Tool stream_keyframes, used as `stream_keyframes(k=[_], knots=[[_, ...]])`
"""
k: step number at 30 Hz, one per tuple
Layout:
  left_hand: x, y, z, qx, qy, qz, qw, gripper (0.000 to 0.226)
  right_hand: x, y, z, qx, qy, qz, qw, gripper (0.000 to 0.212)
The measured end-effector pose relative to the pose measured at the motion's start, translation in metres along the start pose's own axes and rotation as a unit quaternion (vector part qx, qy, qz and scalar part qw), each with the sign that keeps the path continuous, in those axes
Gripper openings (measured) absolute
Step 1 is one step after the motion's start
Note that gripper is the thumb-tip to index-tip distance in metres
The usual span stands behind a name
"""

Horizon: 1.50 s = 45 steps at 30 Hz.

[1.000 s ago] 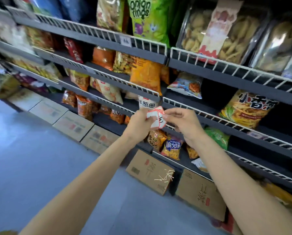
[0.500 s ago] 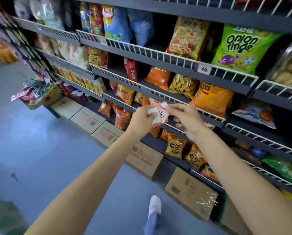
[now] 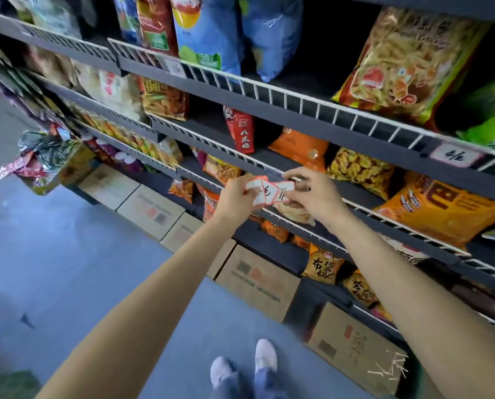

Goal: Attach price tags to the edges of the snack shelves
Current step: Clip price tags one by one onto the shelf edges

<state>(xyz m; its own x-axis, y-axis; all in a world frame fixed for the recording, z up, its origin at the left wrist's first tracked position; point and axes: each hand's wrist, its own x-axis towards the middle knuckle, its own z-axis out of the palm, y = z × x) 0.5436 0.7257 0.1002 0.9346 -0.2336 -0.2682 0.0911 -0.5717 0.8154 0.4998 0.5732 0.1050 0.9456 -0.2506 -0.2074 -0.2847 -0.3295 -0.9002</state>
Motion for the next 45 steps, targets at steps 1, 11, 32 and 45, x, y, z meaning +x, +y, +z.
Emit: stream_keyframes(k=[1, 11, 32, 45], knots=[[0.012, -0.004, 0.000, 0.001, -0.003, -0.008, 1.000, 0.026, 0.010, 0.002, 0.001, -0.012, 0.016, 0.002, 1.000, 0.028], [0.107, -0.029, 0.020, 0.061, -0.155, -0.036, 0.985, 0.044, 0.080, 0.037, 0.023, -0.150, 0.169, 0.008, 0.974, 0.007], [0.131, -0.049, 0.006, 0.242, -0.217, 0.083, 0.942, 0.052, 0.090, 0.045, 0.042, -0.391, 0.244, -0.135, 0.877, 0.005], [0.137, -0.048, 0.000, 0.279, -0.226, 0.127, 0.925, 0.052, 0.094, 0.052, 0.062, -0.525, 0.189, -0.115, 0.822, 0.035]])
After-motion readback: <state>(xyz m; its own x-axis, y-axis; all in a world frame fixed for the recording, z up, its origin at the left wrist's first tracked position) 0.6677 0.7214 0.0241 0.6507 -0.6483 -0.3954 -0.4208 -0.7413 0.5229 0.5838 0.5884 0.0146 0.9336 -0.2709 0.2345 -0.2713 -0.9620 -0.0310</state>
